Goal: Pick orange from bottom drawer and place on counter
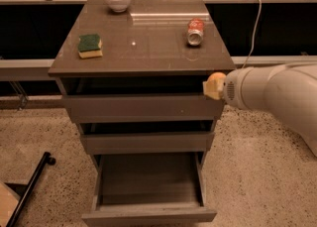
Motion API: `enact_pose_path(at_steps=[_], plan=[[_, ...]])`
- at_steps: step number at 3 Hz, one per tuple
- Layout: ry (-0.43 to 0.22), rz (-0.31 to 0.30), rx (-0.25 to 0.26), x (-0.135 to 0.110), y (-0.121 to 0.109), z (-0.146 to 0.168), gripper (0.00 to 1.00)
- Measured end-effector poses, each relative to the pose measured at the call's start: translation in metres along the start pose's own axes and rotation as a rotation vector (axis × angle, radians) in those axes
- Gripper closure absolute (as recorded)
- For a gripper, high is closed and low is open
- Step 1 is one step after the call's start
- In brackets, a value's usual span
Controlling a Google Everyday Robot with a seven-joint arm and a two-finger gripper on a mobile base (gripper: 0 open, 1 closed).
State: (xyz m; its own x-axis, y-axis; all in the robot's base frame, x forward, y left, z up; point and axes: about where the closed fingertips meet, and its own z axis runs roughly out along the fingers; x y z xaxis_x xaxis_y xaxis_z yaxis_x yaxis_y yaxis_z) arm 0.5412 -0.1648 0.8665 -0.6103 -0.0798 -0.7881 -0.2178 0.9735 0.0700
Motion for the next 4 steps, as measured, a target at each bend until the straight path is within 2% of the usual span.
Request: enact_pose_path(at_steps=[1, 2, 3, 4], plan=[[-0.069, -0.004, -0.066, -0.028, -0.001, 0.000, 1.00], [-0.075, -0.046, -0.068, -0.031, 0.001, -0.002, 1.00], [-0.105, -0.003, -0.045, -0.045, -0.012, 0.005, 1.00], [-0.167, 0.028, -0.060, -0.076, -0.016, 0.026, 1.00]])
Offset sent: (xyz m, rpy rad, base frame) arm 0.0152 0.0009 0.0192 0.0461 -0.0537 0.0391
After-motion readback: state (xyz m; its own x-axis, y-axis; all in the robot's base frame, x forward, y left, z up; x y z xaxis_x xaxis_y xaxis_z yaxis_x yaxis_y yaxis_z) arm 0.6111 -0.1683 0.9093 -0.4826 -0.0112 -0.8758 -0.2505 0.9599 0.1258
